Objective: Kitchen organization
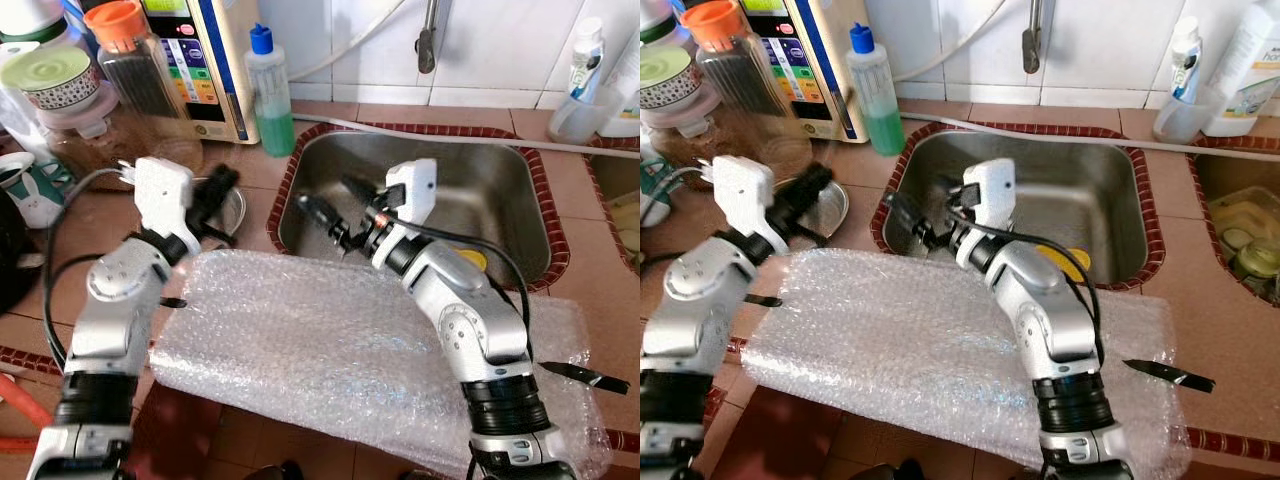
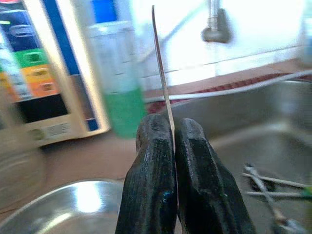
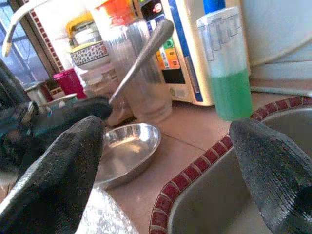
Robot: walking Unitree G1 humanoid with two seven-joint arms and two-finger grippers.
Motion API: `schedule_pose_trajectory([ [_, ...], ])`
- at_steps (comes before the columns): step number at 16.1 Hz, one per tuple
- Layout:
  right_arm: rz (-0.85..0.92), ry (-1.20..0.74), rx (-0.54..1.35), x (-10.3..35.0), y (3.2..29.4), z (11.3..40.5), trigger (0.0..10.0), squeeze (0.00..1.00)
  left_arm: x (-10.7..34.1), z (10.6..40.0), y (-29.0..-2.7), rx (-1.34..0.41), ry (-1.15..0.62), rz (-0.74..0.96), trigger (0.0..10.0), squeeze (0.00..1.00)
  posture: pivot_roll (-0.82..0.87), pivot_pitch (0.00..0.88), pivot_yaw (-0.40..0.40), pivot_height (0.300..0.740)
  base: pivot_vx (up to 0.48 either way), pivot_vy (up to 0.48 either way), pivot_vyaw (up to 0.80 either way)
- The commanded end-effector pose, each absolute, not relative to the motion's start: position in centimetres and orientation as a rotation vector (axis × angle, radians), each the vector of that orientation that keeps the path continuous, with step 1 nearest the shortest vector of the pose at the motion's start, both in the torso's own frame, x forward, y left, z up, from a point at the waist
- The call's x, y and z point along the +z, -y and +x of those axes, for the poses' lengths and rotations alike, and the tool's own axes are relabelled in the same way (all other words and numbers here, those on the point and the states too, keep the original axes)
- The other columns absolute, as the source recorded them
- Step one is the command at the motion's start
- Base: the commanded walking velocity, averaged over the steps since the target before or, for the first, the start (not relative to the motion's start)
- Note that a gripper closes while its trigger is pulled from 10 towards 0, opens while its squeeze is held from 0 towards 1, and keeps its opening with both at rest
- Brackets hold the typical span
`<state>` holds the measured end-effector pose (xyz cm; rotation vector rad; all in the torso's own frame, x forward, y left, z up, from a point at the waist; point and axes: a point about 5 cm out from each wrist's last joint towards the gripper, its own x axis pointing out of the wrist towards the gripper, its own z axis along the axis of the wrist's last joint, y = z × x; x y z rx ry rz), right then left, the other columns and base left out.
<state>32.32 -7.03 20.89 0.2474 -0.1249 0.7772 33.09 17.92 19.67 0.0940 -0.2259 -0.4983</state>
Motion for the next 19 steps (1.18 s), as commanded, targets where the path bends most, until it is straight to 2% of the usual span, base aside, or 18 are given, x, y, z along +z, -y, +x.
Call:
schedule_pose_trajectory([
  [1,0.274,0.164,0.769,21.8,6.9,32.7,10.0,0.56,20.1,32.3,-17.4,-0.568,0.259,0.115,0.0,0.00,-0.15,0.141,0.111,0.740,0.000,0.000,0.00],
  [2,0.281,0.170,0.767,22.0,7.0,32.7,10.0,0.51,20.0,32.1,-17.1,-0.591,0.257,0.109,0.0,0.00,-0.15,0.142,0.110,0.740,0.000,0.000,0.00],
  [5,0.307,0.188,0.783,22.7,6.8,33.1,10.0,0.22,20.0,31.4,-15.5,-0.702,0.261,0.081,0.0,0.00,-0.15,0.142,0.108,0.740,0.000,0.000,0.00],
  [6,0.331,0.191,0.811,23.1,6.2,33.1,10.0,0.00,19.9,31.2,-14.7,-0.725,0.263,0.088,0.0,0.00,-0.16,0.141,0.106,0.740,0.000,0.000,0.00],
  [8,0.349,0.184,0.826,23.1,5.6,33.1,10.0,0.00,19.6,30.9,-13.7,-0.760,0.262,0.074,0.0,0.00,-0.16,0.139,0.106,0.740,0.000,0.000,0.00],
  [11,0.473,0.152,0.826,23.0,5.0,33.4,10.0,0.00,19.7,30.5,-12.6,-0.797,0.277,0.062,0.0,0.00,-0.15,0.139,0.104,0.740,0.000,0.000,0.00],
  [12,0.484,0.155,0.807,23.0,4.7,33.9,3.2,0.00,19.8,30.3,-12.1,-0.816,0.283,0.052,0.0,0.00,-0.15,0.136,0.103,0.740,0.000,0.000,0.00],
  [13,0.491,0.158,0.804,23.1,4.7,34.0,0.0,0.00,19.7,30.2,-12.0,-0.818,0.281,0.051,0.0,0.00,-0.15,0.135,0.103,0.740,0.000,0.000,0.00],
  [19,0.514,0.160,0.776,23.2,4.9,34.5,0.0,0.00,19.8,30.1,-12.1,-0.812,0.284,0.049,0.0,0.00,-0.15,0.135,0.105,0.740,0.000,0.000,0.00],
])
